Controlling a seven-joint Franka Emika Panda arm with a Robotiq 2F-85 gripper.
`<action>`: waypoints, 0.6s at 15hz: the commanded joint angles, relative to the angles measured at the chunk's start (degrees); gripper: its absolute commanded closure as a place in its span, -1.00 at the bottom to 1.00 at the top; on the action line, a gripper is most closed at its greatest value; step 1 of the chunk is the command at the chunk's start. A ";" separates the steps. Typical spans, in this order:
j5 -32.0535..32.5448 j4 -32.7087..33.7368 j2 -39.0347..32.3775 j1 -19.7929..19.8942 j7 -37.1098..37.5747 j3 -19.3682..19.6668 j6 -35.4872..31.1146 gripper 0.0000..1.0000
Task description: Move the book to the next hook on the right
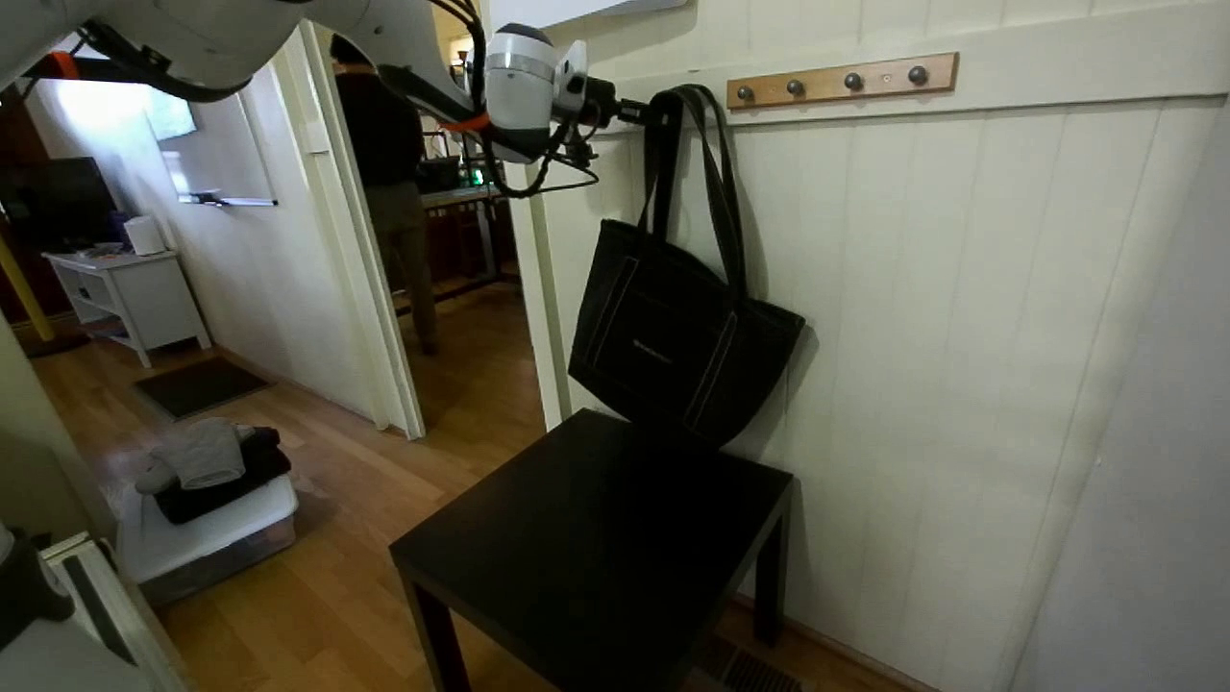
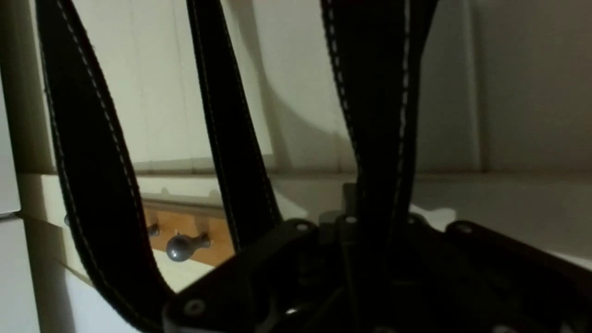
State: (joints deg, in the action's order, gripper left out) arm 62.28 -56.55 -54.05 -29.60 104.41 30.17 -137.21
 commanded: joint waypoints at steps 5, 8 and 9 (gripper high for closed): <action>4.49 -5.54 5.68 -4.62 7.48 7.34 1.20 0.96; 3.07 -8.75 7.79 -6.03 6.34 7.92 2.41 0.96; 2.45 -10.18 8.70 -6.41 5.62 7.68 2.98 0.96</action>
State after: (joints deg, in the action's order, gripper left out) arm 63.84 -60.89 -49.58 -33.08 108.75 36.77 -136.63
